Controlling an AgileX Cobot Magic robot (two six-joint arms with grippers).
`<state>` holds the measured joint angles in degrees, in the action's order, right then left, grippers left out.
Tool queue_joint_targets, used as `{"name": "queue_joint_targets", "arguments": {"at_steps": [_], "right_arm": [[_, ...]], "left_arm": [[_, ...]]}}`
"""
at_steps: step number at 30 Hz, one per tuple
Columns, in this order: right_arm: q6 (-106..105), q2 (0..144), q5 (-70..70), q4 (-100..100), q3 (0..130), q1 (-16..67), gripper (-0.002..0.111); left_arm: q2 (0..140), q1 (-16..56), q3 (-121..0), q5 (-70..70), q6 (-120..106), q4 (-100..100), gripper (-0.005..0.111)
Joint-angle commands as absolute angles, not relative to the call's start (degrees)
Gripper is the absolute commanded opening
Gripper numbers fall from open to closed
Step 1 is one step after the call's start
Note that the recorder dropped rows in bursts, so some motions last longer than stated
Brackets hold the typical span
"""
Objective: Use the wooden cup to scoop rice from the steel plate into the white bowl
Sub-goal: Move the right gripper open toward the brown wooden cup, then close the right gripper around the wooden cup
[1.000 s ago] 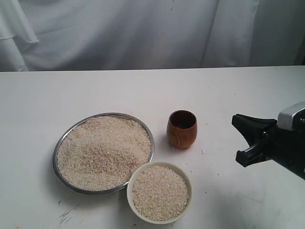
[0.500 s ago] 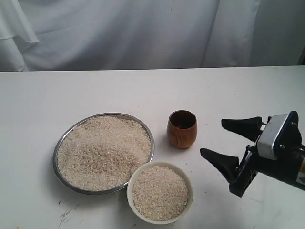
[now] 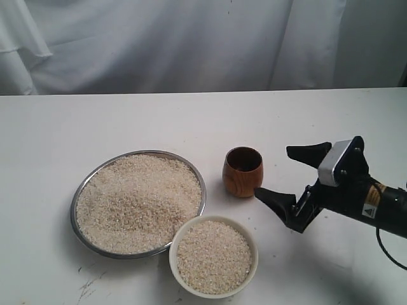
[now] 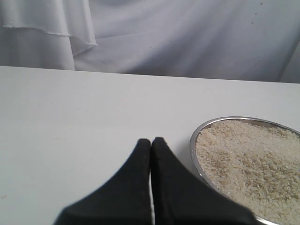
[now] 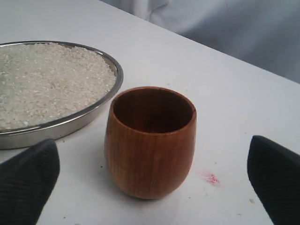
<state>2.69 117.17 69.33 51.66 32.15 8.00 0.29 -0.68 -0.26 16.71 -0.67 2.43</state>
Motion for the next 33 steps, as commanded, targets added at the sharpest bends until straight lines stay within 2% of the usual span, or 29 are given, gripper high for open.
{"name": "queue_joint_targets", "arguments": {"at_steps": [1, 15, 27, 33], "right_arm": [[6.1, 122.0, 70.0, 55.2, 37.1, 7.9, 0.105], [16.7, 132.8, 70.0, 62.8, 51.3, 9.1, 0.105], [16.8, 132.9, 67.9, 57.2, 54.3, 15.9, 0.105], [16.8, 133.5, 68.5, 55.9, 54.3, 15.9, 0.105]], "left_arm": [[0.0, -0.6, 0.0, 16.3, -0.5, 2.5, 0.000], [0.0, -0.6, 0.0, 16.3, -0.5, 2.5, 0.000], [0.0, -0.6, 0.0, 16.3, -0.5, 2.5, 0.000], [0.0, -0.6, 0.0, 16.3, -0.5, 2.5, 0.000]]}}
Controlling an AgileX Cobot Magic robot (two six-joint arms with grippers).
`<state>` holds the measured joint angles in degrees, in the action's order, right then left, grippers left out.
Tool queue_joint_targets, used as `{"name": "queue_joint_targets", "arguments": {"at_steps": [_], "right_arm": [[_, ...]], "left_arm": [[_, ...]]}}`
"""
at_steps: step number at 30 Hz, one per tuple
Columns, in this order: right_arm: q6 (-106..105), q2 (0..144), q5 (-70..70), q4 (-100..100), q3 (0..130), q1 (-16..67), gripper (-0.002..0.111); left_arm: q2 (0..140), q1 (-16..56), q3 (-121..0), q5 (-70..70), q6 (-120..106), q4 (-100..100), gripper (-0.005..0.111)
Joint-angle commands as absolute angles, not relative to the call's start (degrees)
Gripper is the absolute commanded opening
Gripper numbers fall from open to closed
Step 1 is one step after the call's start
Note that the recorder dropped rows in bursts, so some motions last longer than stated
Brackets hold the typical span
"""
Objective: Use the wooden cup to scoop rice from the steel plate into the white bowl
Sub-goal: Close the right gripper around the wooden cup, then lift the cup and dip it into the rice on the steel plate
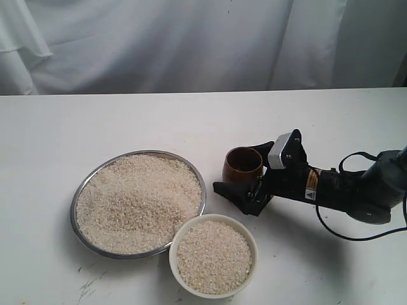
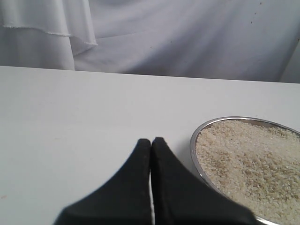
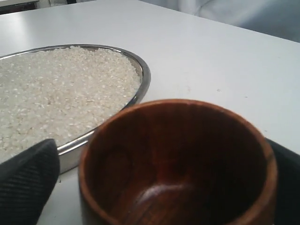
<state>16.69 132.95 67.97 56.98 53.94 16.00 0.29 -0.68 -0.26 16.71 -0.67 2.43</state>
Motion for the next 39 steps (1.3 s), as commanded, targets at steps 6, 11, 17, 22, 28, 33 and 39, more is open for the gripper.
{"name": "queue_joint_targets", "arguments": {"at_steps": [6, 11, 17, 22, 28, 33, 39], "right_arm": [[16.8, 136.6, 70.0, 55.0, 54.3, 14.7, 0.103], [16.8, 136.8, 70.0, 52.5, 54.3, 14.7, 0.101], [16.9, 136.8, 70.0, 52.6, 54.3, 14.7, 0.073], [21.0, 136.8, 70.0, 52.8, 54.3, 14.7, 0.039], [23.9, 136.5, 70.0, 55.4, 54.3, 14.7, 0.016], [25.6, 135.2, 70.0, 56.4, 54.3, 14.3, 0.007], [25.7, 125.7, 58.7, 56.4, 54.3, 15.2, 0.000]], "left_arm": [[0.0, -0.6, 0.0, 16.3, -0.5, 2.5, 0.000], [0.0, -0.6, 0.0, 16.3, -0.5, 2.5, 0.000], [0.0, -0.6, 0.0, 16.3, -0.5, 2.5, 0.000], [0.0, -0.6, 0.0, 16.3, -0.5, 2.5, 0.000], [0.0, -0.6, 0.0, 16.3, -0.5, 2.5, 0.000], [0.0, -0.6, 0.0, 16.3, -0.5, 2.5, 0.000], [0.0, -0.6, 0.0, 16.3, -0.5, 2.5, 0.000]]}}
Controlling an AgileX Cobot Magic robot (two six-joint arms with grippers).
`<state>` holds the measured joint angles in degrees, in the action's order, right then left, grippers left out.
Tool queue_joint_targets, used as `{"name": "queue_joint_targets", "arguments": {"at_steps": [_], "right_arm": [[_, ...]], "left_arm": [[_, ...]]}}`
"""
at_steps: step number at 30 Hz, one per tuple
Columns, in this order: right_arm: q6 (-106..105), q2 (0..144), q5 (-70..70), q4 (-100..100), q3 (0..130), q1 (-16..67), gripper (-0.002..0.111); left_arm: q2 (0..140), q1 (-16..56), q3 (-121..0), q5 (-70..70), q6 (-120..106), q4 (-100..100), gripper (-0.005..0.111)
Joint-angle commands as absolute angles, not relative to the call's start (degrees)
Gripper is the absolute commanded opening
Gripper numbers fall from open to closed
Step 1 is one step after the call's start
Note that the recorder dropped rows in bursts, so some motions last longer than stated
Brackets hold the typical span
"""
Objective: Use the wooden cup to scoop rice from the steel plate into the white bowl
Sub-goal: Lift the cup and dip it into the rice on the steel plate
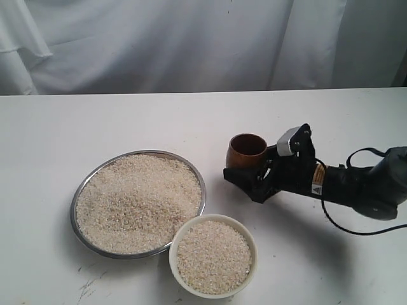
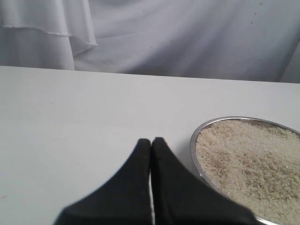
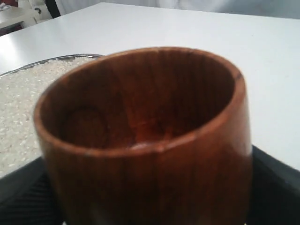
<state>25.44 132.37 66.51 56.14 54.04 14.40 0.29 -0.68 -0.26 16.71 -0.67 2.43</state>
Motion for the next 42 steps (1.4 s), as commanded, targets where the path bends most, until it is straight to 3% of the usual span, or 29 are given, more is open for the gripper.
{"name": "queue_joint_targets", "arguments": {"at_steps": [1, 8, 19, 29, 42], "right_arm": [[26.3, 122.5, 53.1, 56.1, 54.5, 16.1, 0.000], [25.4, 111.9, 30.9, 61.8, 59.7, 22.6, 0.000], [24.7, 109.5, -0.5, 82.6, 71.3, 37.3, 0.000], [9.5, 109.5, -17.4, 89.6, 73.1, 45.3, 0.000], [6.9, 117.0, -20.3, 96.2, 76.8, 52.9, 0.000]], "left_arm": [[0.0, -0.6, 0.0, 16.3, -0.5, 2.5, 0.000], [0.0, -0.6, 0.0, 16.3, -0.5, 2.5, 0.000], [0.0, -0.6, 0.0, 16.3, -0.5, 2.5, 0.000], [0.0, -0.6, 0.0, 16.3, -0.5, 2.5, 0.000], [0.0, -0.6, 0.0, 16.3, -0.5, 2.5, 0.000]]}}
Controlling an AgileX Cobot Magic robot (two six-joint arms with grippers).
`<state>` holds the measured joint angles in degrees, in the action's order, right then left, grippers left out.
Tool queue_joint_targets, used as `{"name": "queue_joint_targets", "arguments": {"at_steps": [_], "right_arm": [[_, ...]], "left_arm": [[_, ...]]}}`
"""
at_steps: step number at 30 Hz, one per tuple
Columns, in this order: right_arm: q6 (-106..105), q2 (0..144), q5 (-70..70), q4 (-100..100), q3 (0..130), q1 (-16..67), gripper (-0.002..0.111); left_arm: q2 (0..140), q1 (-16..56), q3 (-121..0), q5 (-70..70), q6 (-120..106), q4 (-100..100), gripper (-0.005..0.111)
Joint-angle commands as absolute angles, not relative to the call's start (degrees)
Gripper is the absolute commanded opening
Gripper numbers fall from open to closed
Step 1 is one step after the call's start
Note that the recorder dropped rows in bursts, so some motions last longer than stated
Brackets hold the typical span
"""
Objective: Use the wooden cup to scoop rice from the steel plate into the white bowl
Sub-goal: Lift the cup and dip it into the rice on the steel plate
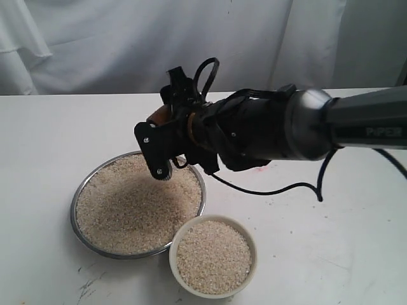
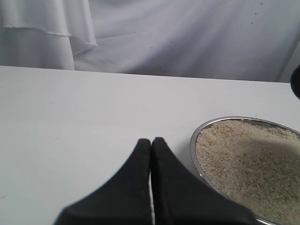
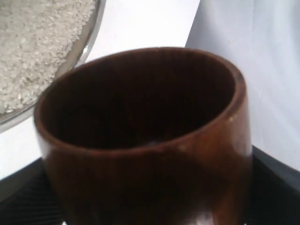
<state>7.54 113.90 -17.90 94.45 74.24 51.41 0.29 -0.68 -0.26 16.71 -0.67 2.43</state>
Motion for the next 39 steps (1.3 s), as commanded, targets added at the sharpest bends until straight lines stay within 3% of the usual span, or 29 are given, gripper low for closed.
{"name": "queue_joint_targets", "arguments": {"at_steps": [1, 14, 20, 39], "right_arm": [[6.8, 117.7, -21.0, 96.6, 77.7, 53.4, 0.000], [-2.6, 125.4, -23.6, 98.4, 81.3, 55.9, 0.000], [-5.2, 125.7, -16.3, 93.9, 81.3, 56.0, 0.000], [-50.7, 126.9, -16.5, 42.8, 81.7, 56.0, 0.000]], "left_arm": [[0.0, -0.6, 0.0, 16.3, -0.5, 2.5, 0.000], [0.0, -0.6, 0.0, 16.3, -0.5, 2.5, 0.000], [0.0, -0.6, 0.0, 16.3, -0.5, 2.5, 0.000], [0.0, -0.6, 0.0, 16.3, -0.5, 2.5, 0.000]]}}
